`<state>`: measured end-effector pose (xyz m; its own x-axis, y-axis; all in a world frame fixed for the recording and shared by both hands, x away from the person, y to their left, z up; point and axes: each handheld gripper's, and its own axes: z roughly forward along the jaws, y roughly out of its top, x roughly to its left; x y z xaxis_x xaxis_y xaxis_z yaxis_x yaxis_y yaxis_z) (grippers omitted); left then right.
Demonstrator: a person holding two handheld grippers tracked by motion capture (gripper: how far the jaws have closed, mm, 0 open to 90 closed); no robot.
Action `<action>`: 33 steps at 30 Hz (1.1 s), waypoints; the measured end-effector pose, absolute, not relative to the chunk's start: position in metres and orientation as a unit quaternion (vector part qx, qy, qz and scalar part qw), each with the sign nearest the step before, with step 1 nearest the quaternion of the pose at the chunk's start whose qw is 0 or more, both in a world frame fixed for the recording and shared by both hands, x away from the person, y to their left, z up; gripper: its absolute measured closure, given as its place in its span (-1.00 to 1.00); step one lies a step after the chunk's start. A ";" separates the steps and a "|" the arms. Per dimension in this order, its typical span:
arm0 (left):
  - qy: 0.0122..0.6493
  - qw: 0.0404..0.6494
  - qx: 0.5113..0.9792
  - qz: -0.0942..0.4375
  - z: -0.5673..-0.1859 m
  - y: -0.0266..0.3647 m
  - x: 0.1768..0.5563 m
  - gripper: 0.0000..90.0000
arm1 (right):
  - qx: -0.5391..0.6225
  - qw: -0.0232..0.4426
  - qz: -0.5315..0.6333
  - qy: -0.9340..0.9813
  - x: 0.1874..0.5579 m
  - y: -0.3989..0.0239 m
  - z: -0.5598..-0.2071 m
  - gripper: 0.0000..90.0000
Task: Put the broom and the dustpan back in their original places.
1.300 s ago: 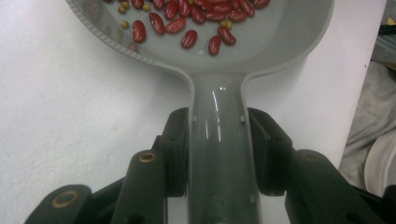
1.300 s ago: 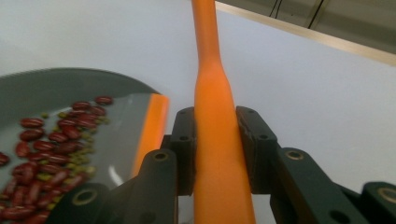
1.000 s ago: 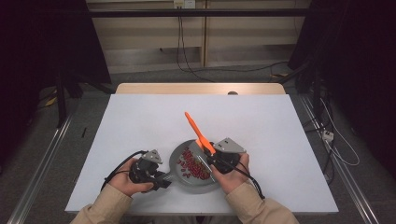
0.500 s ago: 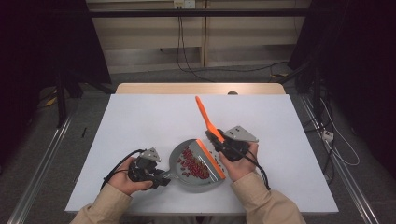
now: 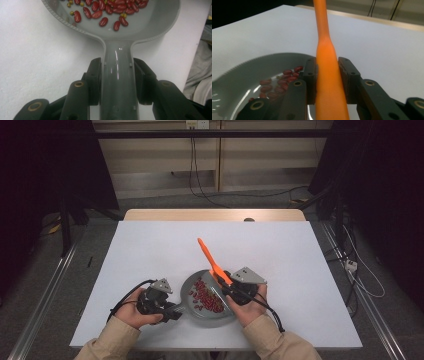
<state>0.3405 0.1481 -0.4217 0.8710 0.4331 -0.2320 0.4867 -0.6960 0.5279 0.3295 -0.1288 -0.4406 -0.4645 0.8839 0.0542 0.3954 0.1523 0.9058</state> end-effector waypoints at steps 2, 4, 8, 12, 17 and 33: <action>0.252 0.302 0.918 -0.047 -0.423 0.149 0.340 0.38 | 0.436 0.260 0.484 0.712 0.328 -0.124 -0.435 0.57; 0.253 0.303 0.918 -0.047 -0.423 0.149 0.340 0.38 | 0.442 0.243 0.506 0.700 0.329 -0.124 -0.430 0.57; 0.252 0.303 0.918 -0.046 -0.423 0.150 0.341 0.38 | 0.450 0.258 0.506 0.689 0.336 -0.136 -0.425 0.57; 0.255 0.304 0.917 -0.046 -0.423 0.152 0.342 0.38 | 0.464 0.285 0.484 0.685 0.347 -0.156 -0.425 0.57; 0.260 0.306 0.915 -0.044 -0.424 0.152 0.342 0.37 | 0.478 0.297 0.454 0.691 0.356 -0.165 -0.439 0.57; 0.254 0.321 0.913 -0.012 -0.426 0.143 0.342 0.38 | 0.459 0.248 0.489 0.699 0.349 -0.151 -0.431 0.57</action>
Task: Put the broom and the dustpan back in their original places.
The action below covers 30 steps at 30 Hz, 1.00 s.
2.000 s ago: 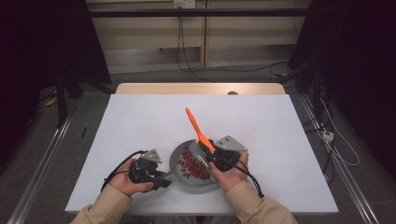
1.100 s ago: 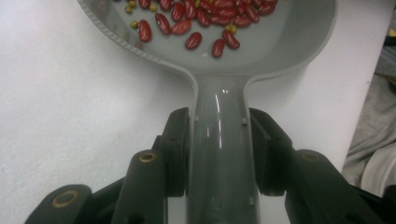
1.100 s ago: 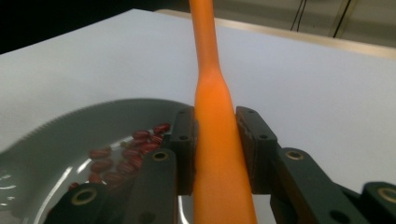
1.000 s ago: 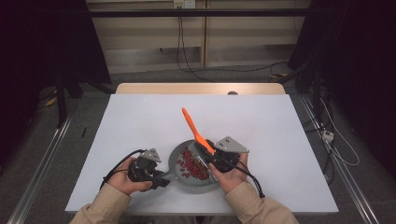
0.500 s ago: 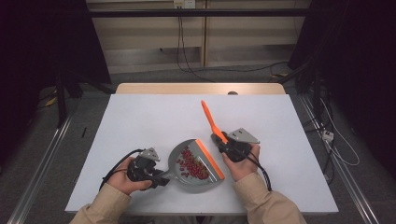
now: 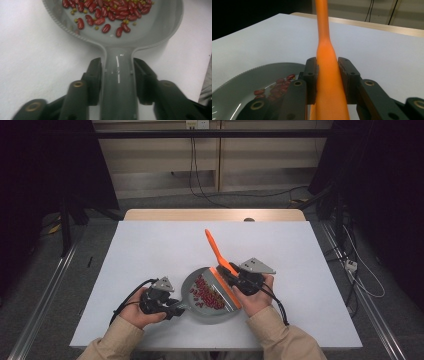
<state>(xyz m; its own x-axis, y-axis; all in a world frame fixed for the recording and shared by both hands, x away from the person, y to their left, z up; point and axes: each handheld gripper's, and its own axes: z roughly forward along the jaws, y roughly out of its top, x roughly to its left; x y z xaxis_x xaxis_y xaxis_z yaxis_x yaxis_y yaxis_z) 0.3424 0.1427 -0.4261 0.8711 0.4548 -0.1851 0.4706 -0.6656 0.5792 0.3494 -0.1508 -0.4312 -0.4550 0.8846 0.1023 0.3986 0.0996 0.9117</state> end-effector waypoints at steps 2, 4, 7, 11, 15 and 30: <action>0.250 0.323 0.913 -0.008 -0.427 0.143 0.343 0.39 | 0.460 0.253 0.486 0.699 0.351 -0.155 -0.430 0.57; 0.247 0.334 0.910 0.002 -0.427 0.145 0.341 0.39 | 0.464 0.253 0.486 0.696 0.352 -0.161 -0.429 0.57; 0.244 0.355 0.902 0.025 -0.429 0.147 0.337 0.39 | 0.463 0.263 0.481 0.696 0.353 -0.169 -0.428 0.57; 0.241 0.381 0.892 0.033 -0.431 0.151 0.335 0.40 | 0.470 0.267 0.483 0.689 0.353 -0.182 -0.426 0.57; 0.248 0.379 0.891 0.032 -0.435 0.151 0.334 0.39 | 0.474 0.274 0.478 0.687 0.353 -0.191 -0.425 0.57; 0.238 0.285 0.927 0.053 -0.433 0.120 0.341 0.39 | 0.480 0.267 0.470 0.691 0.354 -0.194 -0.427 0.57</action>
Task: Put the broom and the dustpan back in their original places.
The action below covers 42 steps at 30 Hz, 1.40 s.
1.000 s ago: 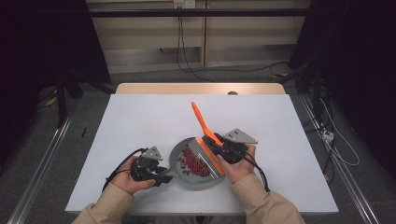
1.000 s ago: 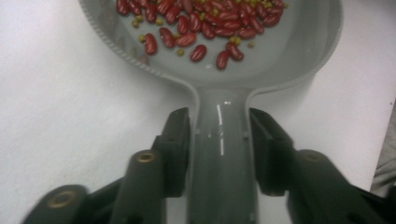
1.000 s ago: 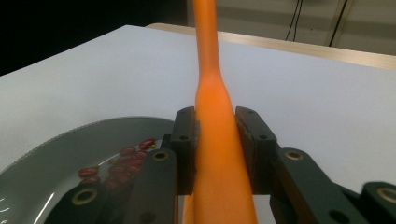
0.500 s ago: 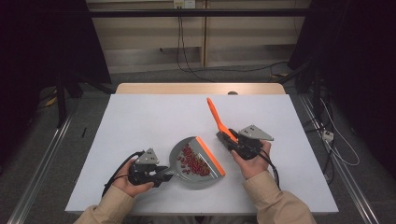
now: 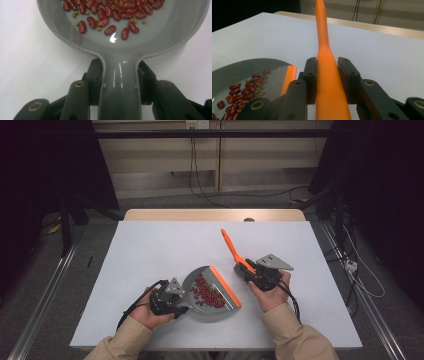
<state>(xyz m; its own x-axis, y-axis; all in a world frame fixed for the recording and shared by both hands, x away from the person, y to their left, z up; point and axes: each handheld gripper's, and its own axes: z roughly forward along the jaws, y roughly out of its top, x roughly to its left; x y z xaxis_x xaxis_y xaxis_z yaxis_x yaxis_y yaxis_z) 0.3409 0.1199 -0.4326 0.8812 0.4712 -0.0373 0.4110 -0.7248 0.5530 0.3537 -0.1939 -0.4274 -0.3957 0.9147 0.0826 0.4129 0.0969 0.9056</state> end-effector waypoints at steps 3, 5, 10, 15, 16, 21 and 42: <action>0.237 0.303 0.921 0.059 -0.433 0.123 0.340 0.40 | 0.480 0.269 0.471 0.690 0.353 -0.196 -0.427 0.57; 0.247 0.324 0.911 0.060 -0.433 0.125 0.338 0.40 | 0.480 0.270 0.471 0.689 0.352 -0.198 -0.426 0.57; 0.254 0.345 0.901 0.066 -0.431 0.132 0.339 0.41 | 0.484 0.273 0.471 0.685 0.352 -0.203 -0.427 0.57; 0.270 0.371 0.884 0.089 -0.426 0.139 0.340 0.41 | 0.485 0.275 0.473 0.683 0.352 -0.207 -0.426 0.57; 0.267 0.377 0.882 0.091 -0.426 0.140 0.341 0.41 | 0.484 0.275 0.473 0.683 0.352 -0.207 -0.426 0.57; 0.287 0.389 0.870 0.097 -0.425 0.147 0.344 0.41 | 0.487 0.279 0.472 0.680 0.352 -0.210 -0.426 0.57; 0.394 0.380 0.818 0.179 -0.426 0.185 0.363 0.40 | 0.511 0.299 0.468 0.656 0.353 -0.240 -0.425 0.57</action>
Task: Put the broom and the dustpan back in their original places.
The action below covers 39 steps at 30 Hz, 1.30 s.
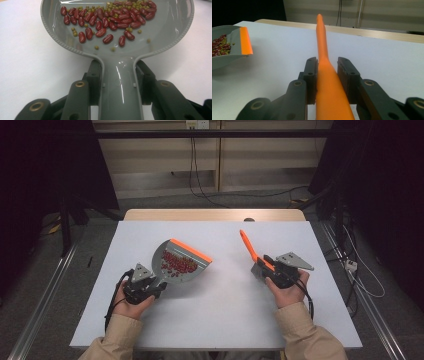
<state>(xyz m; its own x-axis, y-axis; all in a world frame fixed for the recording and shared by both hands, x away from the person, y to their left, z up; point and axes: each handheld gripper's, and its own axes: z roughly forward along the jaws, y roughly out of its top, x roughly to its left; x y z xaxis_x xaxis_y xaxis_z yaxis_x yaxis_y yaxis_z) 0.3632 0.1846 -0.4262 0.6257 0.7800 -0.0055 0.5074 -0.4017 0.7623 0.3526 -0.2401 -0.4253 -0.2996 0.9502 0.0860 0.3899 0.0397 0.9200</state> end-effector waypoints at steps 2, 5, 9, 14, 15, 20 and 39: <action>0.404 0.378 0.812 0.184 -0.427 0.187 0.365 0.40 | 0.513 0.302 0.467 0.654 0.352 -0.243 -0.425 0.57; 0.417 0.373 0.807 0.189 -0.428 0.189 0.367 0.40 | 0.514 0.306 0.465 0.652 0.352 -0.247 -0.425 0.57; 0.439 0.363 0.799 0.192 -0.431 0.193 0.372 0.40 | 0.522 0.314 0.462 0.645 0.353 -0.256 -0.426 0.57; 0.460 0.352 0.791 0.195 -0.434 0.198 0.377 0.40 | 0.528 0.322 0.458 0.638 0.351 -0.266 -0.426 0.57; 0.466 0.351 0.788 0.196 -0.434 0.199 0.378 0.40 | 0.530 0.322 0.458 0.637 0.351 -0.268 -0.426 0.57; 0.488 0.337 0.781 0.197 -0.437 0.203 0.381 0.40 | 0.537 0.330 0.454 0.630 0.350 -0.276 -0.426 0.57; 0.513 0.338 0.769 0.173 -0.448 0.205 0.378 0.37 | 0.525 0.375 0.420 0.638 0.348 -0.279 -0.434 0.56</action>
